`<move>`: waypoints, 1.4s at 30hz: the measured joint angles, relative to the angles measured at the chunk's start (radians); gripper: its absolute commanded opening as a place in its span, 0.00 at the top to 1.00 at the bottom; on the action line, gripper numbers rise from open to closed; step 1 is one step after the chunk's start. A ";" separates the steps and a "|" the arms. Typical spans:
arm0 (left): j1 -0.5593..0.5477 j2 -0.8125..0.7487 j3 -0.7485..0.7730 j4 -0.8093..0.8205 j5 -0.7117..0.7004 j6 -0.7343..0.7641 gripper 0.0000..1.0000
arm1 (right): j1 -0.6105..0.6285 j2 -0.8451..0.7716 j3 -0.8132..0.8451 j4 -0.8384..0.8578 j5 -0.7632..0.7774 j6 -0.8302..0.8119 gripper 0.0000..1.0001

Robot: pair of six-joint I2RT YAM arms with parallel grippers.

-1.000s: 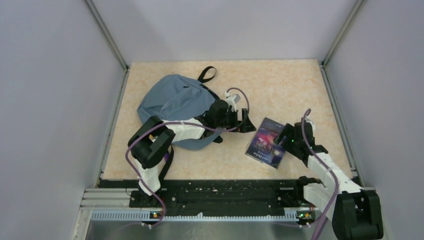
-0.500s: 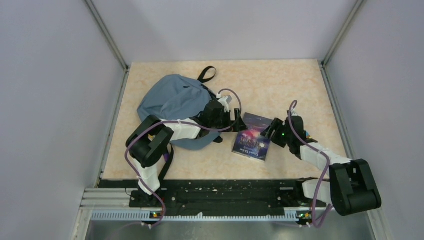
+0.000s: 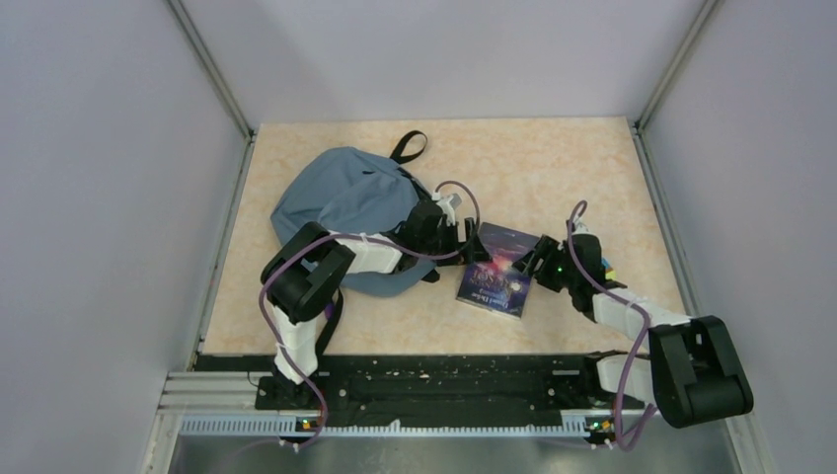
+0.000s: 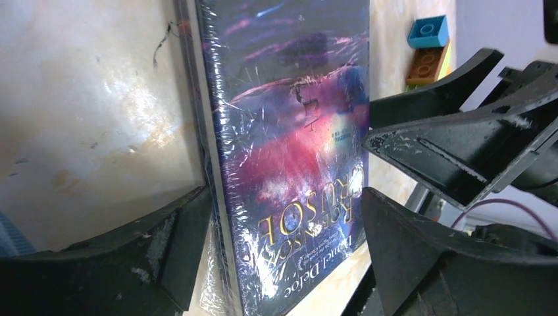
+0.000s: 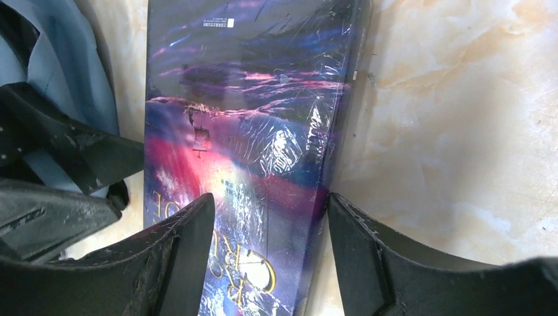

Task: Pack the student bag
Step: Pick up the book from the center of the board.

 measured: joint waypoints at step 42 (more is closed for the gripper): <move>-0.010 -0.335 -0.101 -0.137 -0.285 0.001 0.46 | 0.154 0.449 0.122 0.557 0.029 0.164 0.42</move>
